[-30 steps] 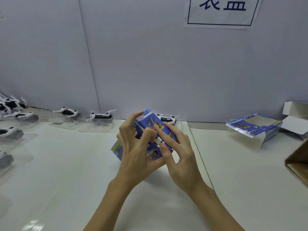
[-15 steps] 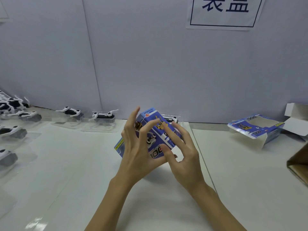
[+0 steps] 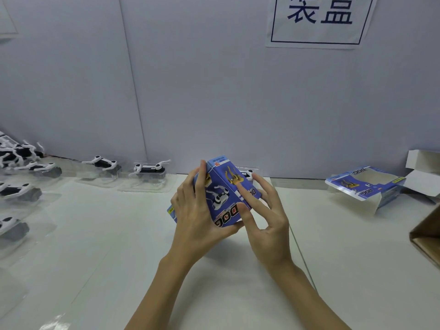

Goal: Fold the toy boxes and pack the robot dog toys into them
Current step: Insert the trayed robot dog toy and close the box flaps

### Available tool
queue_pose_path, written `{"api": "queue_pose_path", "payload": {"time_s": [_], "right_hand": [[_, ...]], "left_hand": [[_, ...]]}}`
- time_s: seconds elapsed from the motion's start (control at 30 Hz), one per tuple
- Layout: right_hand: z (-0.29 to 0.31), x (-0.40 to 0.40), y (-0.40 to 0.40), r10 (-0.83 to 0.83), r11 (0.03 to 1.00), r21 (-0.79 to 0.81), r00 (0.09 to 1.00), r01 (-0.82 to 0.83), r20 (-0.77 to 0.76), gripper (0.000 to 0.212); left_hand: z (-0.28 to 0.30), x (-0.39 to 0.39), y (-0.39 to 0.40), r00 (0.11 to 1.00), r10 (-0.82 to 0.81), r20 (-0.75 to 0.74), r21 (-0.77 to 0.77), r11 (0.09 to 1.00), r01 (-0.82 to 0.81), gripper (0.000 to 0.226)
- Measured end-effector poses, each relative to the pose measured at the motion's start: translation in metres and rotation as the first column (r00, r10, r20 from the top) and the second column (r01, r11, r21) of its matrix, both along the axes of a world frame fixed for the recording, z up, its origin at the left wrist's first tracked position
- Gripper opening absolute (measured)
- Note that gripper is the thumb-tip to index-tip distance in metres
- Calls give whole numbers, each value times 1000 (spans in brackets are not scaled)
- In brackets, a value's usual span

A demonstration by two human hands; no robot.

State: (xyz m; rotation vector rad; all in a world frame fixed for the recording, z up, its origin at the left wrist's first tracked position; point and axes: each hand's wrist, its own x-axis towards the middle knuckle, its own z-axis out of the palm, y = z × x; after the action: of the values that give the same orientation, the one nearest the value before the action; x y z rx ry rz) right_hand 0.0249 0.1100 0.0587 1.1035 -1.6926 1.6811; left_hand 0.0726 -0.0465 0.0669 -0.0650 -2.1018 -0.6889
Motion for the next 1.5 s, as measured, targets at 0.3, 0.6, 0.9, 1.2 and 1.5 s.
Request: {"api": "queue_pose_path", "payload": {"time_s": [0.3, 0.6, 0.9, 1.2, 1.5], "right_hand": [[-2, -7, 4, -4, 996, 85, 999, 1, 36, 51], [1, -15, 7, -194, 981, 49, 945, 188, 262, 46], [-11, -34, 25, -241, 892, 418, 964, 174, 111, 97], [0, -20, 20, -239, 966, 94, 971, 240, -17, 62], [5, -23, 17, -59, 955, -177, 737, 238, 673, 59]], "left_hand": [[-8, -6, 7, 999, 42, -24, -63, 997, -43, 128], [-20, -10, -11, 960, 80, 268, -4, 997, -82, 124], [-23, -15, -30, 985, -23, 168, 615, 784, -86, 41], [-3, -5, -31, 976, -170, -133, 863, 464, 199, 60], [-9, -9, 1, 880, -474, 31, 795, 546, 266, 73]]}}
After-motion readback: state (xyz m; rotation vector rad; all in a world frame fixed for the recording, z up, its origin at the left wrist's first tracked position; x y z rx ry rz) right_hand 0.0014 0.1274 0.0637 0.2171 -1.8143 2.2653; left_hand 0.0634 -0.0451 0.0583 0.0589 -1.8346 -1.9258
